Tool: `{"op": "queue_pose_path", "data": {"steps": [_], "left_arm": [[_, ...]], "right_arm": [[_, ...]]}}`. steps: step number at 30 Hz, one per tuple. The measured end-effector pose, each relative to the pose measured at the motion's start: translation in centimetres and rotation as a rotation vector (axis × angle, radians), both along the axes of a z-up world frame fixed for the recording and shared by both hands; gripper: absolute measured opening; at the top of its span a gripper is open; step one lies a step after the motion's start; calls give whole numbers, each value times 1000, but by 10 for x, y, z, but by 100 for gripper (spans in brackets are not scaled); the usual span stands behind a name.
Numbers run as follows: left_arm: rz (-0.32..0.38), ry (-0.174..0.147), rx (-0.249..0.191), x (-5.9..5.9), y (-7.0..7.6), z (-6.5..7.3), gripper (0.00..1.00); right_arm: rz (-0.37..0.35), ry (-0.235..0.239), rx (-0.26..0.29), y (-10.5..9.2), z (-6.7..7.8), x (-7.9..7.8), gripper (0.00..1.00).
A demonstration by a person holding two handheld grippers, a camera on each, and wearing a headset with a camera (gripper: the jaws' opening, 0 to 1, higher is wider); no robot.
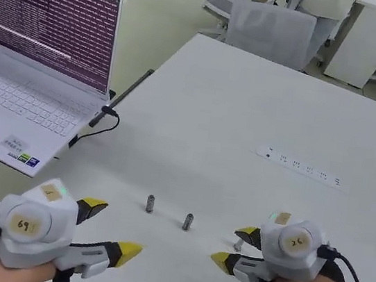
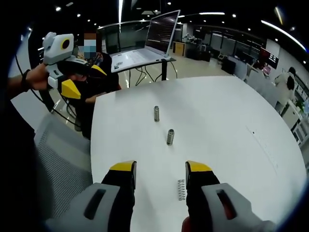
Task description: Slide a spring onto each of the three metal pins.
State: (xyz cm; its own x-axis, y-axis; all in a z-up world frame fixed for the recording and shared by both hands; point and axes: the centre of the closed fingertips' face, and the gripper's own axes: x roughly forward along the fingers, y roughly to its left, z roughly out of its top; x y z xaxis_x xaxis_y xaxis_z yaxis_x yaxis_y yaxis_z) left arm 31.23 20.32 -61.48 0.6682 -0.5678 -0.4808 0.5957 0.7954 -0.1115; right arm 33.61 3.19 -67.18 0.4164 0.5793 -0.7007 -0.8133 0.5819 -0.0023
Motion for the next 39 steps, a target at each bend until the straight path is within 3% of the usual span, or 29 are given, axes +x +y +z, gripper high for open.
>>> {"op": "queue_pose_path", "data": {"steps": [15, 28, 39], "left_arm": [[-21, -10, -7, 5, -9, 5, 55], [-42, -20, -3, 19, -20, 10, 55], [-71, -17, 11, 23, -28, 9, 55]], "right_arm": [[-138, -29, 71, -35, 19, -20, 43], [-245, -55, 122, -64, 32, -33, 47], [-294, -46, 134, -78, 30, -52, 52]]}}
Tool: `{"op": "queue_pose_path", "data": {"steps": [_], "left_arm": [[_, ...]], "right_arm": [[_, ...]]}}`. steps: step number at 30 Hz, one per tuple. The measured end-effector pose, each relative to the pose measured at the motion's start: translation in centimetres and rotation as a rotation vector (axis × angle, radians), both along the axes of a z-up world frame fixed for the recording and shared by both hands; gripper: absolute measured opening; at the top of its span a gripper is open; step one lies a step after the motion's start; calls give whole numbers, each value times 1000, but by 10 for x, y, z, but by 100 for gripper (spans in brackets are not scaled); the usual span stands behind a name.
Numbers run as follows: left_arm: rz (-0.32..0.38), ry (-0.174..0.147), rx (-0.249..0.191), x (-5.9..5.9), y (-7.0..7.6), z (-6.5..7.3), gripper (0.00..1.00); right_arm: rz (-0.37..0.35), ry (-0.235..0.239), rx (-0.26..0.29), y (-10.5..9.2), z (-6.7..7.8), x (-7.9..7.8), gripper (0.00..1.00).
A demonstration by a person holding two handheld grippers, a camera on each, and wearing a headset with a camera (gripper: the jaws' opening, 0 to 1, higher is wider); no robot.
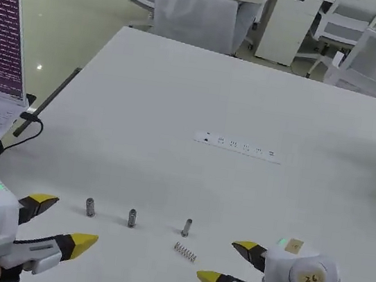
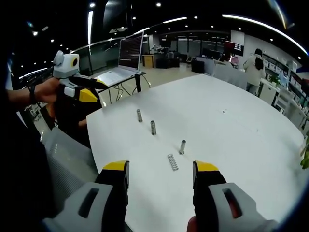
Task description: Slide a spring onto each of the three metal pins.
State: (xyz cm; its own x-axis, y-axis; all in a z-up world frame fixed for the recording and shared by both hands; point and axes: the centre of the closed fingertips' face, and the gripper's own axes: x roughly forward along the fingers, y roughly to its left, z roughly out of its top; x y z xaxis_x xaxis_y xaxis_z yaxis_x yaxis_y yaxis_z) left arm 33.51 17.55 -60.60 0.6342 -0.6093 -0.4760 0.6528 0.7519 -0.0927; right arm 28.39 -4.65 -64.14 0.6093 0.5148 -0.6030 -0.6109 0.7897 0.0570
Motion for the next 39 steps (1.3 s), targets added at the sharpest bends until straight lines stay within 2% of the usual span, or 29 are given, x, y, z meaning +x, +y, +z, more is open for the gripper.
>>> {"op": "queue_pose_path", "data": {"steps": [8, 16, 19, 28, 33, 39], "left_arm": [[-48, -3, 19, -2, -14, -1, 55], [-114, 4, 33, -7, -39, -6, 55], [-169, 1, 50, -10, -55, -10, 55], [-341, 6, 122, -13, -95, -35, 53], [-422, 22, 127, -15, -121, -50, 49], [-520, 42, 159, -17, -152, -72, 48]], "right_arm": [[-16, -2, 15, -4, 3, -13, 54], [-25, 9, 26, -9, 3, -27, 54], [-30, 17, 18, -14, 2, -31, 54], [-34, 28, 11, -22, 0, -37, 55], [-42, 39, 13, -24, -2, -40, 54], [-42, 60, 16, -26, -8, -45, 54]]}}
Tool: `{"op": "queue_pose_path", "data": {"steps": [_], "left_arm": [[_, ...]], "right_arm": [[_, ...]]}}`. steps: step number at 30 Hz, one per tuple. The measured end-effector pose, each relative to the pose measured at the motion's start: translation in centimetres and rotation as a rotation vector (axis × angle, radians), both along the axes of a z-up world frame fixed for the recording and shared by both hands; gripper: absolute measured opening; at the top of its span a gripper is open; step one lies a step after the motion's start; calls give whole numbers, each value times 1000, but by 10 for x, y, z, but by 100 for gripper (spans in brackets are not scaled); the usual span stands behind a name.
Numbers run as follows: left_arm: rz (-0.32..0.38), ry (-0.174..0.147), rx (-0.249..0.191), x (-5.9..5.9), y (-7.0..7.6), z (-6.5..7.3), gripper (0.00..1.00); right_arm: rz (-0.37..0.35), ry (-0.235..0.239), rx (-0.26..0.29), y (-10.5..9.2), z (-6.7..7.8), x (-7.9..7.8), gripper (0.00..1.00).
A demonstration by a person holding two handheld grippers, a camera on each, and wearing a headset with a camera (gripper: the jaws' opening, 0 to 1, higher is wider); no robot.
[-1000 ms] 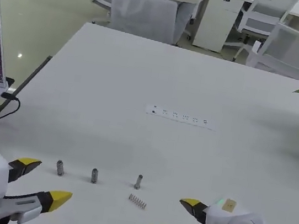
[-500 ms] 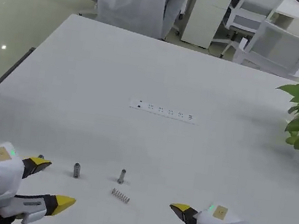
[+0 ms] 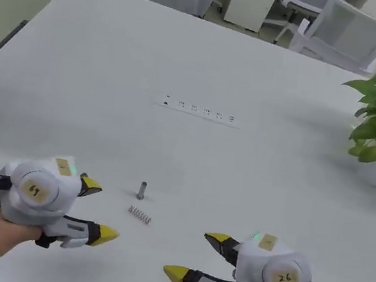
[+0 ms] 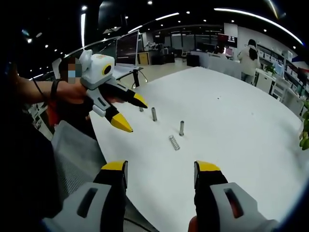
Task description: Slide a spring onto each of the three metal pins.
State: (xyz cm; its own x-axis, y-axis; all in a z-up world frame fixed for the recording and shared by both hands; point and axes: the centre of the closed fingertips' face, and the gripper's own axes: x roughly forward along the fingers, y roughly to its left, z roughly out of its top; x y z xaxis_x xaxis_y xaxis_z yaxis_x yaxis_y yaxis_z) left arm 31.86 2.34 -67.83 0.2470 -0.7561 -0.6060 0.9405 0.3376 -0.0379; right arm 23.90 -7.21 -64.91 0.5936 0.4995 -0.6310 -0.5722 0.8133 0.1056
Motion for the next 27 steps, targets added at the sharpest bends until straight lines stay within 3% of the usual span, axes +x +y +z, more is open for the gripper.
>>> {"op": "queue_pose_path", "data": {"steps": [8, 17, 27], "left_arm": [[-61, 31, 27, 11, -31, -26, 46], [-81, 93, 50, 27, -56, -61, 43], [-82, 161, 80, 31, -68, -92, 40]], "right_arm": [[-7, 15, 5, -8, -3, -2, 53], [-7, 37, 13, -13, -11, -9, 53], [-36, 47, 19, -28, -14, -13, 52]]}}
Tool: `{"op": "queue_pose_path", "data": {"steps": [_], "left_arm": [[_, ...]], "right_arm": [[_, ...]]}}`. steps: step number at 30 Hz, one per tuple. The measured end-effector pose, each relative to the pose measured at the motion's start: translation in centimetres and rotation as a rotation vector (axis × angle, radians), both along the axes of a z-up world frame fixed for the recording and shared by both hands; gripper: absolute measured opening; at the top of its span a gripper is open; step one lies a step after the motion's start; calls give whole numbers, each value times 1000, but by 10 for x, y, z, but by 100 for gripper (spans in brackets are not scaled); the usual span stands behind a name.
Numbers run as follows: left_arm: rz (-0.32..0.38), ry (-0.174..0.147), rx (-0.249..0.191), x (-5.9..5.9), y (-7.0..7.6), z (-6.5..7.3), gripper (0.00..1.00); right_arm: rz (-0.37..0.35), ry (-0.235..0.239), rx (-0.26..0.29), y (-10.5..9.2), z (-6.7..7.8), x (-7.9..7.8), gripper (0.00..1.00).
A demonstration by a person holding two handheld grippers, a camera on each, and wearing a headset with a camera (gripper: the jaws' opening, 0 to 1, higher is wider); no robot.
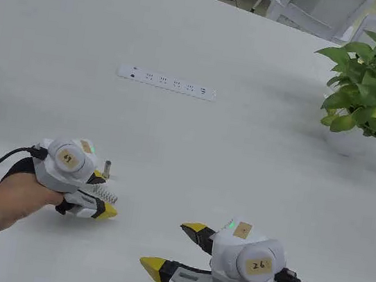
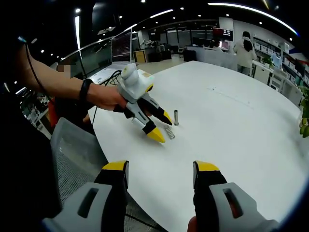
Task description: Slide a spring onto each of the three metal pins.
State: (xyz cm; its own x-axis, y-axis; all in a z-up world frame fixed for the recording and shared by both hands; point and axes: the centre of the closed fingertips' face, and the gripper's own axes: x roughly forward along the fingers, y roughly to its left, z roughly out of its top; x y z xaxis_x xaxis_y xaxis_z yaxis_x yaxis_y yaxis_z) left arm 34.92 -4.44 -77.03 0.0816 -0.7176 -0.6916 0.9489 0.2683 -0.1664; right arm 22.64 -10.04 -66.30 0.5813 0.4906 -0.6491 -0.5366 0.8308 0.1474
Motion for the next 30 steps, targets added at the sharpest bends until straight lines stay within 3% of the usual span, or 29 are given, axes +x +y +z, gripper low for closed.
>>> {"op": "queue_pose_path", "data": {"steps": [7, 11, 13, 14, 16, 18, 20, 22, 24, 30], "left_arm": [[-19, -7, 44, -4, 3, -13, 34], [-37, -60, 105, -4, 9, -22, 25], [-7, -74, 77, 0, 6, -20, 18], [-4, -96, 83, 1, 7, -21, 14], [-5, -97, 90, -3, 11, -20, 9], [-28, -159, 117, -1, 16, -20, 3], [-23, -131, 113, -10, 17, -20, 3], [-22, -133, 116, -15, 20, -21, 3], [-1, -114, 124, -18, 27, -21, 3], [100, -55, 54, -31, 46, -9, 2]], "right_arm": [[2, -1, 2, -1, 0, 3, 53], [6, -7, 8, 2, 1, 7, 53], [11, -7, 10, 5, 0, 7, 53], [15, -6, 9, 6, 0, 7, 53], [19, -5, 9, 7, 0, 6, 53], [20, -4, 9, 8, 0, 5, 53], [22, 0, 9, 8, -1, 5, 53], [28, 3, 8, 9, -3, 5, 53], [42, 2, 6, 13, -3, 7, 53], [79, -12, 7, 24, -1, 18, 53]]}}
